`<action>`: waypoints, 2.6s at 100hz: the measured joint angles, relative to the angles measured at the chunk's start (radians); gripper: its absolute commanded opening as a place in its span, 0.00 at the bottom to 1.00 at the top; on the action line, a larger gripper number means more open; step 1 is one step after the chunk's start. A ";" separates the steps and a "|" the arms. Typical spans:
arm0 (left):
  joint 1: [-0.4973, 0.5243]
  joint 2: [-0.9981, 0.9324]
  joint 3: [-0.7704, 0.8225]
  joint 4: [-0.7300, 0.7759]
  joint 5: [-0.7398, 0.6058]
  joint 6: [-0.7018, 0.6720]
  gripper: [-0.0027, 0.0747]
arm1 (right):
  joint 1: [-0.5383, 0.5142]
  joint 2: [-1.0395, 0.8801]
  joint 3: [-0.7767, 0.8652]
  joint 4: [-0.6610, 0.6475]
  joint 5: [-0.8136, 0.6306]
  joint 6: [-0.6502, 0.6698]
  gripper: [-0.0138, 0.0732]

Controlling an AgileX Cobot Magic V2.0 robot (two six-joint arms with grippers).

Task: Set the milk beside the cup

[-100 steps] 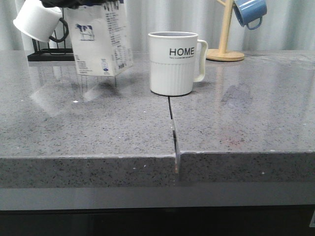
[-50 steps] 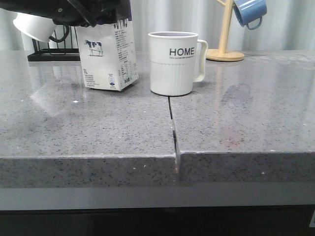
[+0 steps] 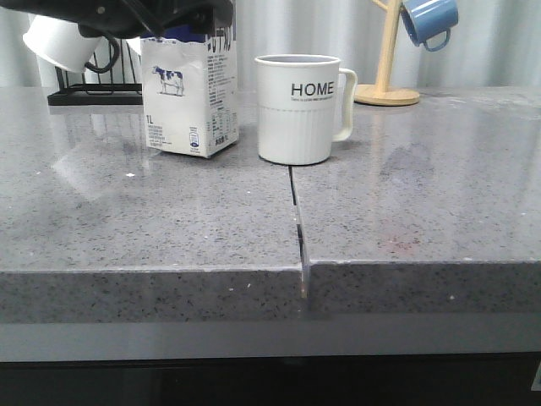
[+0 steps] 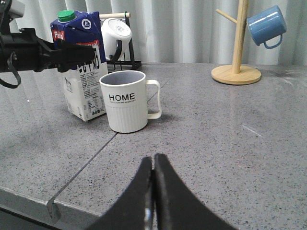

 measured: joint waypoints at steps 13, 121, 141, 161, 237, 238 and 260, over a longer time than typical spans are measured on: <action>-0.004 -0.045 0.015 0.000 0.034 0.000 0.90 | 0.000 0.000 0.000 0.000 0.000 0.000 0.08; 0.266 -1.000 0.465 0.117 0.653 0.000 0.01 | 0.000 0.000 0.000 0.000 0.000 0.000 0.08; 0.372 -1.186 0.528 0.113 0.751 0.000 0.01 | 0.000 0.000 0.000 0.000 0.000 0.000 0.08; 0.425 -1.327 0.583 0.113 0.782 0.000 0.01 | 0.000 0.000 0.000 0.000 0.000 0.000 0.08; 0.443 -1.656 0.939 0.158 0.640 -0.006 0.01 | 0.000 0.000 0.000 0.000 0.000 0.000 0.08; 0.443 -1.658 0.944 0.158 0.640 -0.006 0.01 | 0.000 0.000 0.000 0.000 0.000 0.000 0.08; 0.452 -1.663 1.031 0.135 0.583 -0.006 0.01 | 0.000 0.000 0.000 0.002 0.002 0.000 0.08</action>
